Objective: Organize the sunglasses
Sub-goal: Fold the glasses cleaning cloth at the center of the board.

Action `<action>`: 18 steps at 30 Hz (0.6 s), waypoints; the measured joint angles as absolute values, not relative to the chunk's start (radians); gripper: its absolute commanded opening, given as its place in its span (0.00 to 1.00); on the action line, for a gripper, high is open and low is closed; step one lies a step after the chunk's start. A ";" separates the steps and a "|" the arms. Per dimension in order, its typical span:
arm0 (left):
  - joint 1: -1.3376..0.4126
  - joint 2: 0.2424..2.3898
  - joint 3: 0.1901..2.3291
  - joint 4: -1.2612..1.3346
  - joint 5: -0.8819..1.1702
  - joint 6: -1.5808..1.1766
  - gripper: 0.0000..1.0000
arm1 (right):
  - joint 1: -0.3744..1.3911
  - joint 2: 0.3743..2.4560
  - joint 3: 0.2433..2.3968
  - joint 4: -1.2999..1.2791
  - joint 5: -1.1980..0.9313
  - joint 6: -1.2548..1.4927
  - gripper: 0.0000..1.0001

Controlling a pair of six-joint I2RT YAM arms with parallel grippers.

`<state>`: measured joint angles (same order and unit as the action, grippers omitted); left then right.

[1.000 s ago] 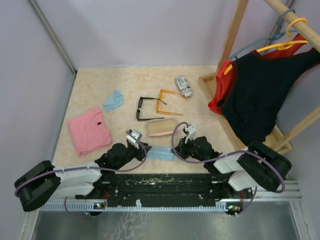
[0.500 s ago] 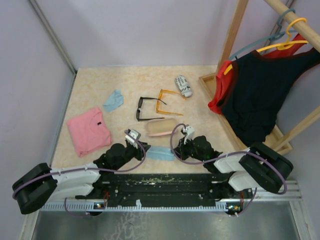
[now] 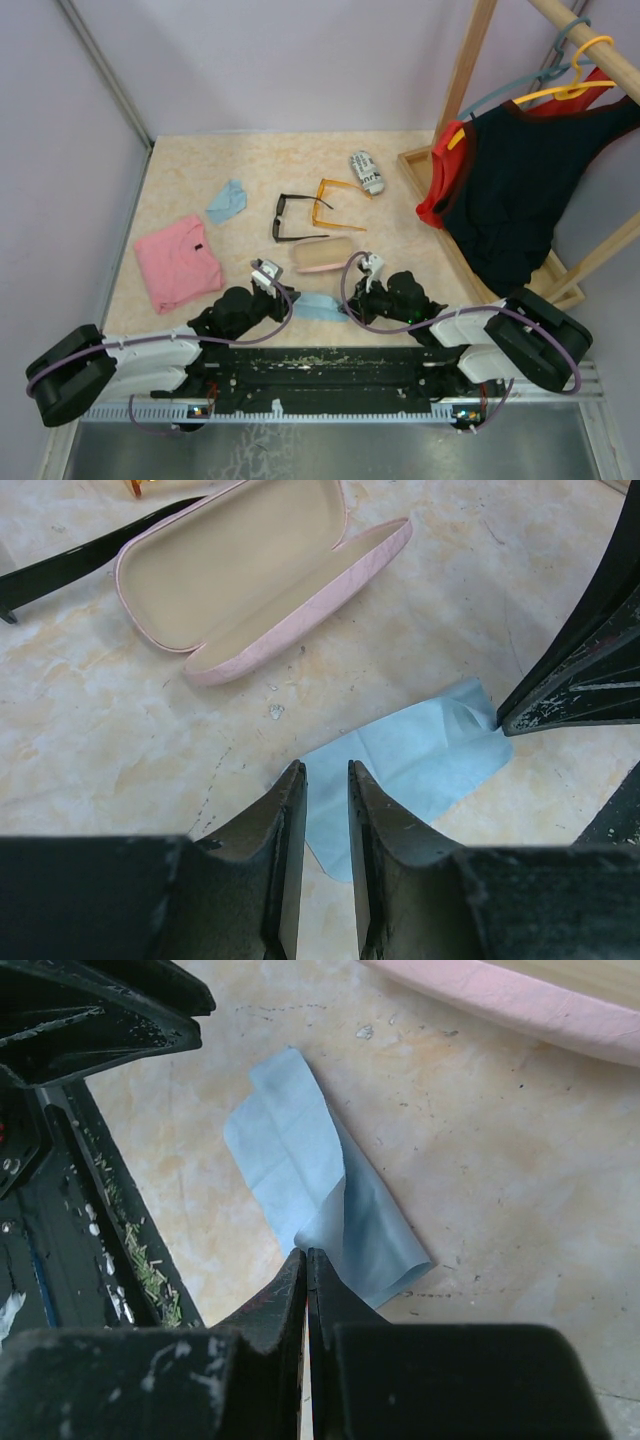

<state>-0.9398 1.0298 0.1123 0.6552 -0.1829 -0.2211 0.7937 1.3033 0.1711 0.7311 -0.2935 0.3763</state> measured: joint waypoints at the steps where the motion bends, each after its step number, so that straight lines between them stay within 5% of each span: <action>1: -0.940 1.031 0.112 0.654 -0.183 -0.222 0.29 | 0.794 1.303 0.171 0.730 -0.302 0.376 0.00; 18: -0.940 1.018 0.115 0.633 -0.209 -0.244 0.35 | 0.794 1.303 0.171 0.639 -0.370 0.367 0.05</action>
<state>-0.9398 1.0180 0.1154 0.6327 -0.2089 -0.2436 0.7944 1.3033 0.1711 0.6392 -0.3702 0.3668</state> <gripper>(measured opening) 0.322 0.005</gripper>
